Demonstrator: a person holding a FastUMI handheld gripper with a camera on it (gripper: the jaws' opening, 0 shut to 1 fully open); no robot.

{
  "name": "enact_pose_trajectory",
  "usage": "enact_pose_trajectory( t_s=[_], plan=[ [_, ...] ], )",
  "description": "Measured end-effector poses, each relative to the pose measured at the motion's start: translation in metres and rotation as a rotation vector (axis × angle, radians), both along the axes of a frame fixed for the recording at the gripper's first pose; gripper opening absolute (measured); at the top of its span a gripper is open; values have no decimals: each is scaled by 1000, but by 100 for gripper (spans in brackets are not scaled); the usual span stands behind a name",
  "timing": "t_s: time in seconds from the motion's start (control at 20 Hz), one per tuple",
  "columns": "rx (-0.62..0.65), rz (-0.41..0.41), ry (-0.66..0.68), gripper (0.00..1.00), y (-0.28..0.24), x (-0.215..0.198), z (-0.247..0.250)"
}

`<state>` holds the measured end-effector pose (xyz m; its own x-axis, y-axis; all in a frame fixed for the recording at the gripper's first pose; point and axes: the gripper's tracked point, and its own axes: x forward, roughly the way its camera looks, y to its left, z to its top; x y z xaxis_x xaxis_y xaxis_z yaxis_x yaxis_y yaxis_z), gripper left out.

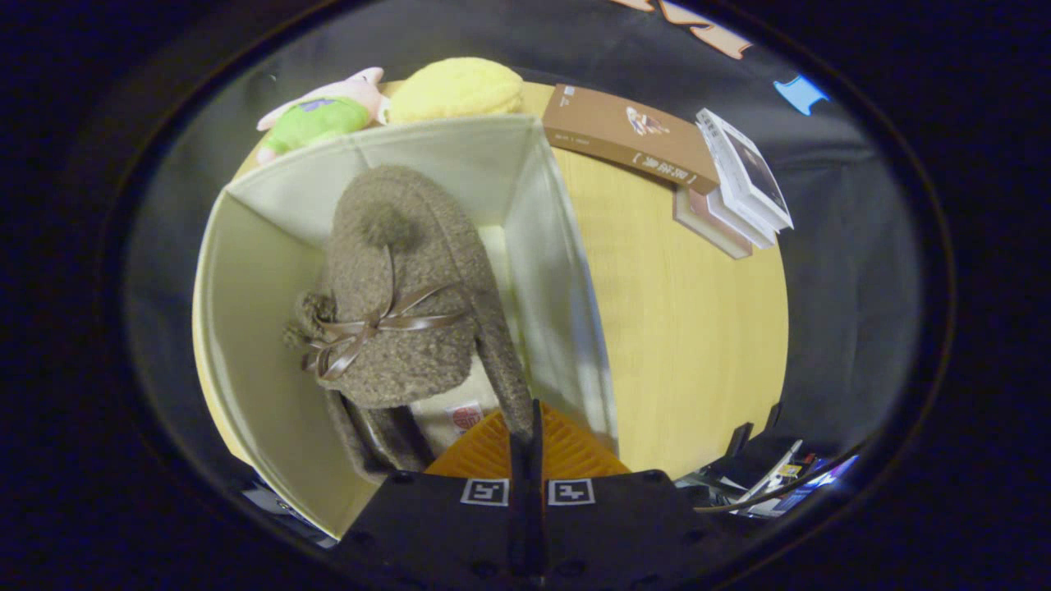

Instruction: Open the storage box then place both shoes into the box .Put the left shoe in first, then the right shoe, with the right side of both shoes facing outward in a uniform manner.

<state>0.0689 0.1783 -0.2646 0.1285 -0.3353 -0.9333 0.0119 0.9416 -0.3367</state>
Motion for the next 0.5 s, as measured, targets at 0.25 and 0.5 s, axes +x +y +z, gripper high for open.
enact_pose_trajectory(
  t_s=[0.25,0.5],
  plan=[
    [20,52,74,15,1,-8,-13],
    [150,68,102,43,16,-33,8]
  ],
)
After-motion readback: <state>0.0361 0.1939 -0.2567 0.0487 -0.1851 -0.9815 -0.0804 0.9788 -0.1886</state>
